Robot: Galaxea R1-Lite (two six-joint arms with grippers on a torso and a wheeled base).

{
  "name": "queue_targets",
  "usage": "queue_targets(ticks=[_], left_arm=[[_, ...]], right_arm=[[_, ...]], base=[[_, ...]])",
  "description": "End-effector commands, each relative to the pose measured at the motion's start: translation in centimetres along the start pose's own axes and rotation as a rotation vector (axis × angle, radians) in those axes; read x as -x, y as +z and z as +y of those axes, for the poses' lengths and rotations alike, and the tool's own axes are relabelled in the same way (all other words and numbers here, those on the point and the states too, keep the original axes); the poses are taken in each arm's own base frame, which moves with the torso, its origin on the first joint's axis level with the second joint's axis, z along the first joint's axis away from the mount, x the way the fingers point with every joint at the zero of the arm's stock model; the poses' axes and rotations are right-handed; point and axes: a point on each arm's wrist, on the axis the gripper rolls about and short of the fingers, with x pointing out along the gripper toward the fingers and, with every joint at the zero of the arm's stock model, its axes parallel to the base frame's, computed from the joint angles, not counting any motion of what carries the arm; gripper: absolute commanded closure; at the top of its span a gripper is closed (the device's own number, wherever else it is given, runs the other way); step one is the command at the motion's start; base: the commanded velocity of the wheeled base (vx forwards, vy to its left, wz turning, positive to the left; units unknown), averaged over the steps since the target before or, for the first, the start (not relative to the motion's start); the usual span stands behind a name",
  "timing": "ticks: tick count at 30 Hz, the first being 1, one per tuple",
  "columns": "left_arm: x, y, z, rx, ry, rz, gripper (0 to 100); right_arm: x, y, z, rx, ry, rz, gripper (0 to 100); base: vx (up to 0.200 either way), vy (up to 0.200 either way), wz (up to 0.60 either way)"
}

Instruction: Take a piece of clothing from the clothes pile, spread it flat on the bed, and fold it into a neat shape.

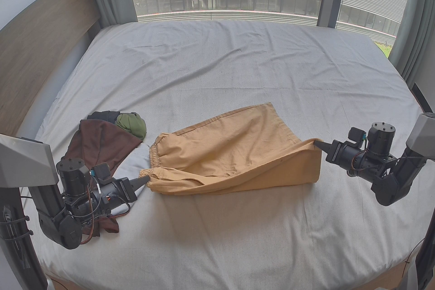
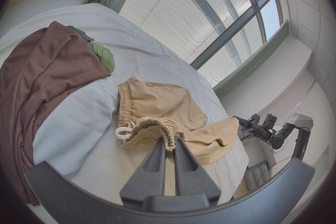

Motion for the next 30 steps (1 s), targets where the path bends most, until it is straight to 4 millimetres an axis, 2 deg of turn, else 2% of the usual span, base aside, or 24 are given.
queue_targets(ticks=[1, 16, 21, 30], left_arm=[[-0.7, 0.6, 0.0, 0.010, 0.016, -0.042, 100], [-1.3, 1.5, -0.3, 0.049, 0.011, -0.086, 100], [-1.9, 2.0, -0.1, 0.080, 0.029, -0.126, 100], [-2.3, 2.3, -0.1, 0.110, 0.034, -0.150, 100]], right_arm=[[-1.2, 1.7, 0.3, 0.013, 0.018, -0.033, 100], [-3.7, 4.7, 1.4, 0.033, 0.051, -0.072, 100], [-4.7, 6.3, 1.7, 0.040, 0.058, -0.089, 100], [-6.3, 6.9, 1.0, 0.042, 0.056, -0.100, 100]], base=[[0.000, 0.000, 0.00], [0.000, 0.000, 0.00], [0.000, 0.000, 0.00], [0.000, 0.000, 0.00]])
